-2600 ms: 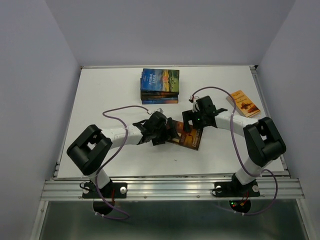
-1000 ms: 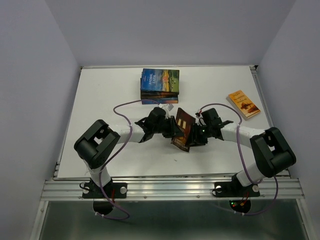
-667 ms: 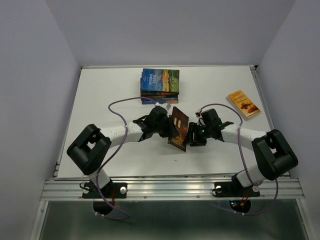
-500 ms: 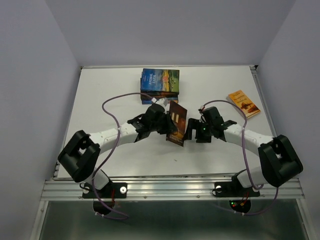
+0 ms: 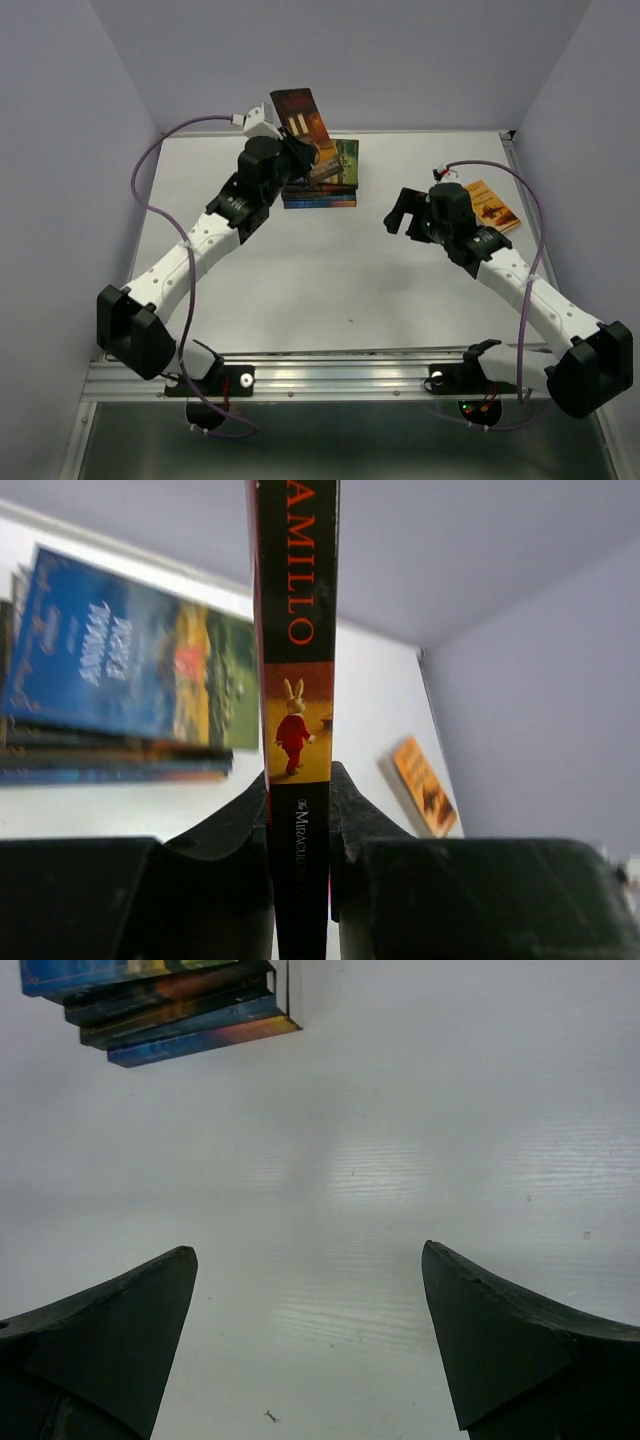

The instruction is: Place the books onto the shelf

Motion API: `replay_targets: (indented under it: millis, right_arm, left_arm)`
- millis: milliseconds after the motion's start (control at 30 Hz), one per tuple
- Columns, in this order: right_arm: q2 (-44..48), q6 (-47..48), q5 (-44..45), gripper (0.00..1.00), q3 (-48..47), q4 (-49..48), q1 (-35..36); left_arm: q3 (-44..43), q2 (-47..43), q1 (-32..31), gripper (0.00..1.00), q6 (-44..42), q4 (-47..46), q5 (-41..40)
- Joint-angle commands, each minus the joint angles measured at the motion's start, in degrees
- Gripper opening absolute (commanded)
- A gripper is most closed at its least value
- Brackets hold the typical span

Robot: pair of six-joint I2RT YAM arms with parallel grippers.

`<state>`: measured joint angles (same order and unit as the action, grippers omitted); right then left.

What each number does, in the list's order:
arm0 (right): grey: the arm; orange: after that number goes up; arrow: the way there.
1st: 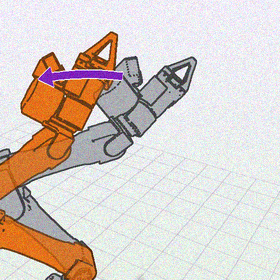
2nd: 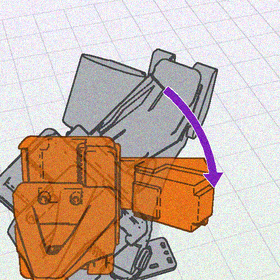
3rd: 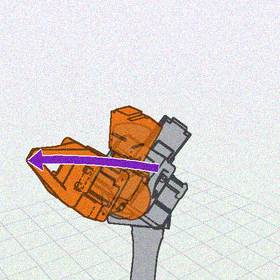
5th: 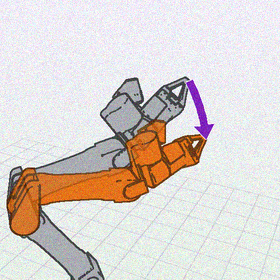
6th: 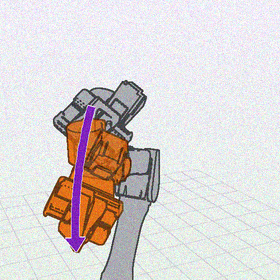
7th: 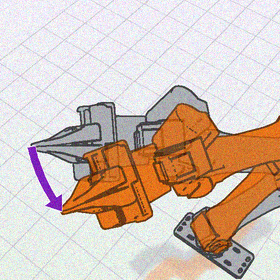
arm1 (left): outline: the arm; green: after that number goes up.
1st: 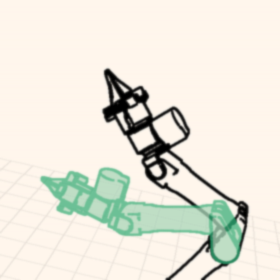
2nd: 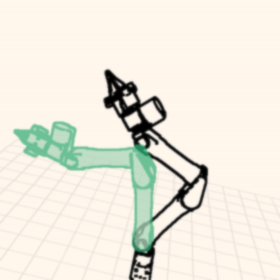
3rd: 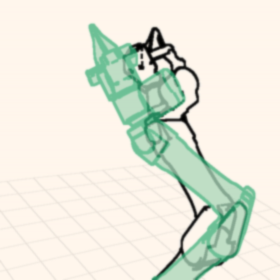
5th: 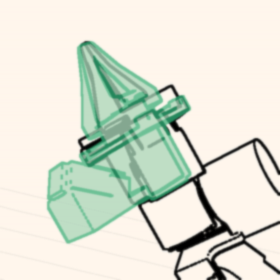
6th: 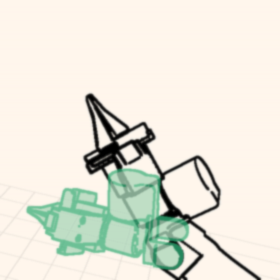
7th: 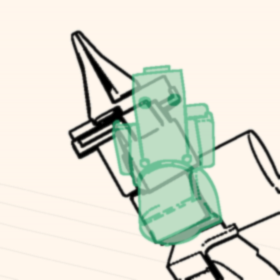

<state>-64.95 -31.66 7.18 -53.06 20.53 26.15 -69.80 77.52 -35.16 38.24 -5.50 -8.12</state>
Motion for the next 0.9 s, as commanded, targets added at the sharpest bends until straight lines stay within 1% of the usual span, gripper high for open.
replay_targets:
  millis: [0, 33, 67, 133, 167, 233, 267, 300, 367, 400, 500, 600, 633, 667, 700, 800, 833, 867]
  right_arm:
    - [-4.22, 0.46, 1.79, 1.0, -2.57, 1.17, -1.54]
    - [-5.01, 0.55, 0.65, 1.0, -3.1, 1.17, -2.15]
    - [-5.71, 0.72, 0.03, 1.0, -3.37, 1.17, -3.03]
    - [-7.29, 0.72, -2.33, 1.0, -3.46, 1.17, -4.09]
    - [-7.99, 0.81, -3.39, 1.0, -3.28, 1.17, -5.57]
    - [-8.61, 0.37, -6.28, 1.0, -2.84, 1.17, -7.25]
    - [-8.88, 0.37, -6.74, 1.0, -2.67, 1.09, -8.13]
    - [-9.05, 0.46, -8.57, 1.0, -2.32, 1.17, -9.7]
    - [-9.23, 0.37, -9.9, 1.0, -1.7, 1.09, -10.85]
    - [-9.23, 0.54, -10.08, 1.0, -1.26, 1.17, -11.73]
    - [-9.06, 1.16, -10.78, 1.0, -0.65, 1.17, -12.35]
    - [-8.88, 1.69, -10.96, 1.0, -0.2, 1.44, -12.97]
    - [-8.79, 2.04, -11.22, 1.0, -0.03, 1.44, -13.58]
    - [-9.05, 2.21, -11.4, 1.0, -0.03, 1.53, -13.58]
    - [-9.06, 2.22, -11.49, 1.0, 0.06, 1.7, -13.58]
    - [-9.76, 2.57, -11.57, 1.0, 0.41, 1.7, -14.11]
    - [-9.93, 2.57, -11.57, 1.0, 0.85, 1.79, -14.11]
    - [-10.2, 2.57, -11.57, 1.0, 0.85, 1.7, -14.63]
  left_arm:
    - [-10.25, 7.72, 4.3, 0.0, 2.71, -3.73, -6.12]
    - [-13.92, 9.48, 4.92, 0.0, 5.07, -3.82, -5.25]
    - [-15.53, 13.24, 5.88, 0.0, 6.57, -3.99, -4.98]
    - [-20.71, 17.21, 6.68, 0.0, 9.03, -4.43, -4.01]
    - [-24.29, 21.32, 6.94, 0.0, 12.0, -4.0, -4.44]
    - [-27.74, 26.69, 7.12, 0.0, 16.06, -1.47, -7.5]
    - [-29.15, 28.11, 7.29, 0.0, 18.69, -1.01, -7.7]
    - [-29.95, 29.26, 7.38, 0.0, 23.41, -0.92, -7.96]
    - [-30.13, 31.55, 7.12, 0.0, 28.44, -1.09, -11.55]
    - [-29.87, 32.34, 6.86, 0.0, 32.73, -1.09, -12.7]
    - [-29.78, 34.89, 6.42, 0.0, 36.72, -1.01, -14.99]
    - [-31.18, 37.53, 5.1, 0.0, 37.52, 0.22, -17.19]
    - [-31.45, 37.97, 4.49, 0.03, 39.18, 1.09, -18.93]
    - [-31.19, 38.49, 4.22, 0.11, 40.41, 3.02, -19.21]
    - [-30.66, 38.5, 4.13, 0.17, 40.77, 2.95, -18.95]
    - [-28.47, 38.33, 3.78, 0.44, 41.38, 3.47, -15.8]
    - [-25.76, 37.37, 3.69, 0.48, 42.26, 3.21, -14.22]
    - [-24.52, 36.84, 3.34, 0.55, 43.49, 3.04, -13.6]
